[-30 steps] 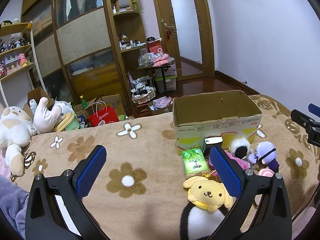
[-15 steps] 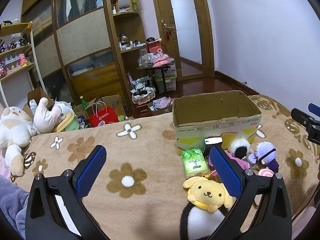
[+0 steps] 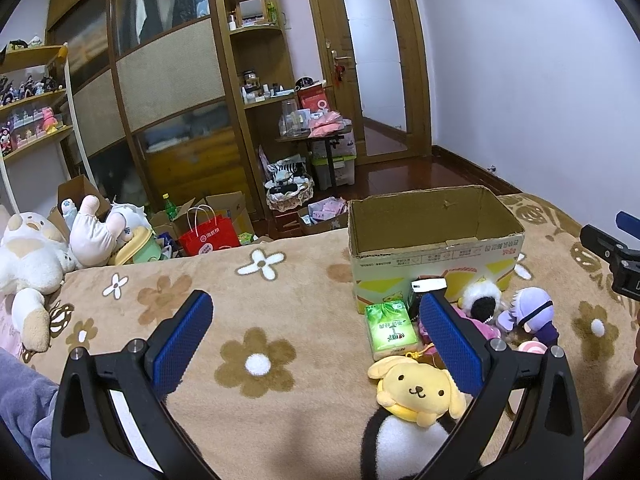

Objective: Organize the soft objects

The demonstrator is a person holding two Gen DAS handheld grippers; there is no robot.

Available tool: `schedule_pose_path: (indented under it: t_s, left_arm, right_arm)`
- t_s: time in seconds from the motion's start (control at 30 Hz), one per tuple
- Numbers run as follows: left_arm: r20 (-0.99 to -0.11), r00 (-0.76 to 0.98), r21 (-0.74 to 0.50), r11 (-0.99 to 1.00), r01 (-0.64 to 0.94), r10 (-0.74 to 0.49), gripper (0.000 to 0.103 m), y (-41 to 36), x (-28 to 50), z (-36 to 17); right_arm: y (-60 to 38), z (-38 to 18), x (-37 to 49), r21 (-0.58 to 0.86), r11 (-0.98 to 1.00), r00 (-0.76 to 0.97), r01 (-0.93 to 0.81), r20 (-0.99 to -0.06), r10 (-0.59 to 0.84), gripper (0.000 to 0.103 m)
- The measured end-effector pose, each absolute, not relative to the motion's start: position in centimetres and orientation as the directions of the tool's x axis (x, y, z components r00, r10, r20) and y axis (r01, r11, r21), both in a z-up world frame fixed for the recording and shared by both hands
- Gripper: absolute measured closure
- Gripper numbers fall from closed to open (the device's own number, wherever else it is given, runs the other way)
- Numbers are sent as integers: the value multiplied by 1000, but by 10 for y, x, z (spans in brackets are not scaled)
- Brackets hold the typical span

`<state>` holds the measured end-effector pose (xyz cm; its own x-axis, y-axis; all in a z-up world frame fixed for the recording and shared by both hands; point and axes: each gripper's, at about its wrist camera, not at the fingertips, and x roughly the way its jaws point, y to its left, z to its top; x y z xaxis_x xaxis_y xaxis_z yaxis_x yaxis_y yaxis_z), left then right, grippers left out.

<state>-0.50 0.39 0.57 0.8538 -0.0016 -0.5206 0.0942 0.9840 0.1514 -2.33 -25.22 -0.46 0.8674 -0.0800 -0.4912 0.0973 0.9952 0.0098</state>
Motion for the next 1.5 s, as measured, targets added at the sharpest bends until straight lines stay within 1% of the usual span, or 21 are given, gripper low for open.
schedule_pose_path:
  t_s: [1.5]
  left_arm:
    - [-516,856,149,985,82,7,1,3,-4,5]
  right_arm:
    - [-250,-4,-23,5,995,867,98,-491,-83,0]
